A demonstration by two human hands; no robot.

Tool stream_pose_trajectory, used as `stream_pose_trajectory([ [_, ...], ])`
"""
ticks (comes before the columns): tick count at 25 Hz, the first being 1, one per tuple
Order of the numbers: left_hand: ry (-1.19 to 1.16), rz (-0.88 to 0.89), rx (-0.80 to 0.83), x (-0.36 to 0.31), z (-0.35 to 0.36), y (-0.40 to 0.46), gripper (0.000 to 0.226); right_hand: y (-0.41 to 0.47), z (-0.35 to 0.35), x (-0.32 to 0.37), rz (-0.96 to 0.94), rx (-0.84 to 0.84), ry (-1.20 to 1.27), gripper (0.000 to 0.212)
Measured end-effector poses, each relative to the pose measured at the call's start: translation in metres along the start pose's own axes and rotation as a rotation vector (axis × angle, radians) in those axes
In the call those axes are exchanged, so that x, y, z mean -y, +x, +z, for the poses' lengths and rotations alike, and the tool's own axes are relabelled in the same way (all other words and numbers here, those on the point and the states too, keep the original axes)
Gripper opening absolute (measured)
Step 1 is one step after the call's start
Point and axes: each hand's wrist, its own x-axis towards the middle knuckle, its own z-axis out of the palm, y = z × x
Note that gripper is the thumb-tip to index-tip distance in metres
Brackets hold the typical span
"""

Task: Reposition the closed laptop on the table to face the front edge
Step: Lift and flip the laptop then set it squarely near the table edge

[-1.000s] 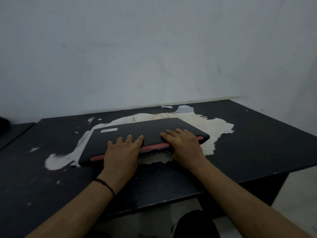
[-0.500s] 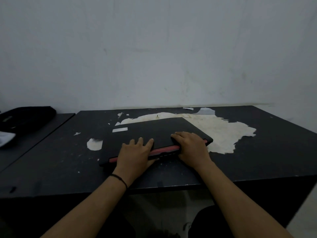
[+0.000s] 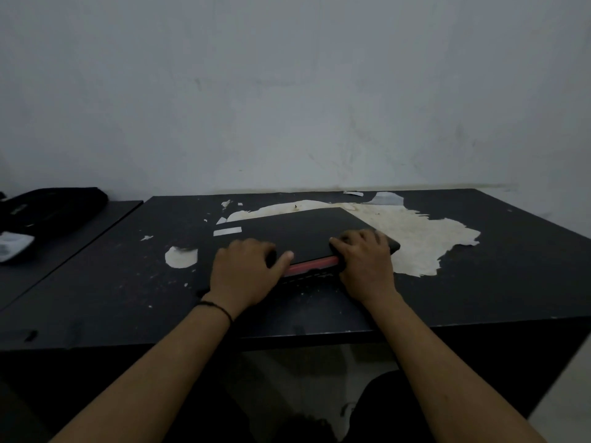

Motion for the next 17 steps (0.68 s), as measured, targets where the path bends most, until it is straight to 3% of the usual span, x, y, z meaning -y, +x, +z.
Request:
stream_pose_trajectory([
  [2,-0.005,-0.24,0.121,0.011,-0.006,0.014,0.064,-0.001,0.0,-0.002,0.105,-0.051,-0.004,0.047],
  [5,-0.098,-0.556,0.238,0.032,-0.006,0.021,0.074,0.0,0.0,-0.002,0.233,-0.067,0.026,0.03],
  [9,-0.595,-0.7,0.219,0.047,-0.003,0.037,0.078,0.01,0.004,-0.004,0.283,-0.106,0.152,0.028],
  [12,-1.089,-0.845,0.173,0.048,0.005,0.041,0.057,0.017,0.011,-0.011,0.314,-0.151,0.178,0.026],
  [17,-1.204,-0.911,0.005,0.039,0.017,0.034,0.048,0.015,0.011,-0.012,0.334,-0.081,0.177,0.021],
])
